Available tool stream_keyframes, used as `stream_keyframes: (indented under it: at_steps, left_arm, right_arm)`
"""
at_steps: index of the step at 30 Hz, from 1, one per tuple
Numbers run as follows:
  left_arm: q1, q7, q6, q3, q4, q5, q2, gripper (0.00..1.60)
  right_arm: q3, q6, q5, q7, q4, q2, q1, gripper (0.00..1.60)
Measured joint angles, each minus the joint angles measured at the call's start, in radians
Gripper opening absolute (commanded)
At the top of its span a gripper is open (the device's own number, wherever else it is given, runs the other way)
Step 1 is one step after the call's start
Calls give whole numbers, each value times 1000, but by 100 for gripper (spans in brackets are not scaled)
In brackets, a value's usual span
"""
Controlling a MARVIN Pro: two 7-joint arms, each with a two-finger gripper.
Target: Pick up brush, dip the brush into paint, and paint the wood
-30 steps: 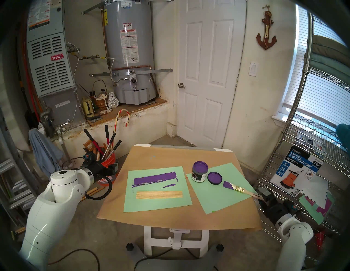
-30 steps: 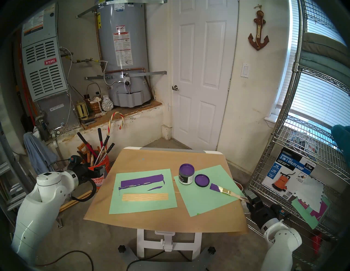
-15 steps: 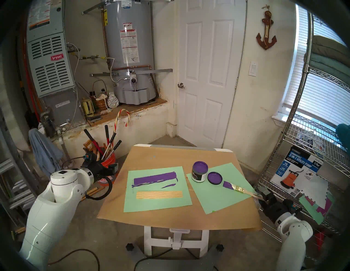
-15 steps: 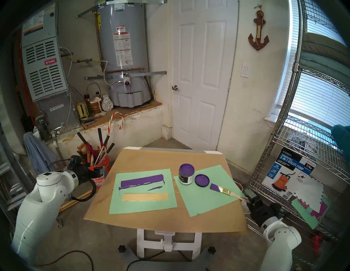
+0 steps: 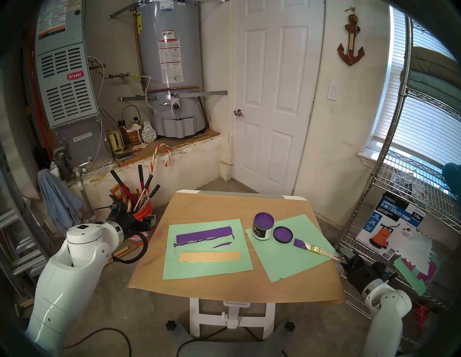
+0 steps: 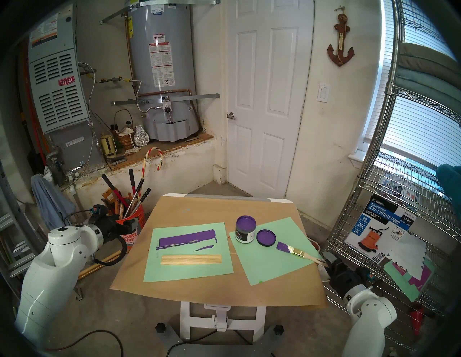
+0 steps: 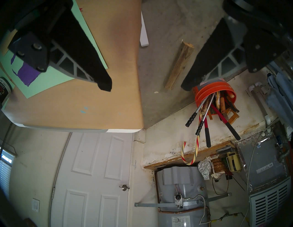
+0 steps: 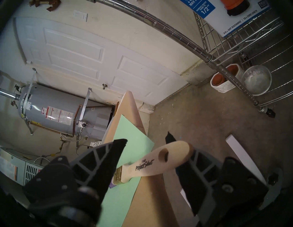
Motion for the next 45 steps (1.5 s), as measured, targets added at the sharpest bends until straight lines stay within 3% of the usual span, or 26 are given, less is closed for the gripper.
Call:
stream_keyframes:
  at_steps: [2, 10, 12, 15, 16, 19, 45]
  left_arm:
    - [0, 0, 0, 0, 0, 0, 0, 160]
    - [0, 0, 0, 0, 0, 0, 0, 160]
    - [0, 0, 0, 0, 0, 0, 0, 160]
    - [0, 0, 0, 0, 0, 0, 0, 160]
    - [0, 0, 0, 0, 0, 0, 0, 160]
    - [0, 0, 0, 0, 0, 0, 0, 160]
    - [0, 0, 0, 0, 0, 0, 0, 160]
  right_arm:
    - [0, 0, 0, 0, 2, 1, 1, 79]
    - [0, -2, 1, 1, 5, 3, 0, 69]
    - [0, -2, 1, 2, 5, 4, 0, 59]
    - [1, -4, 2, 5, 5, 5, -1, 28]
    - [1, -4, 3, 8, 5, 6, -1, 28]
    - [1, -6, 5, 16, 3, 7, -4, 0]
    - [6, -24, -9, 70, -135, -8, -84, 0]
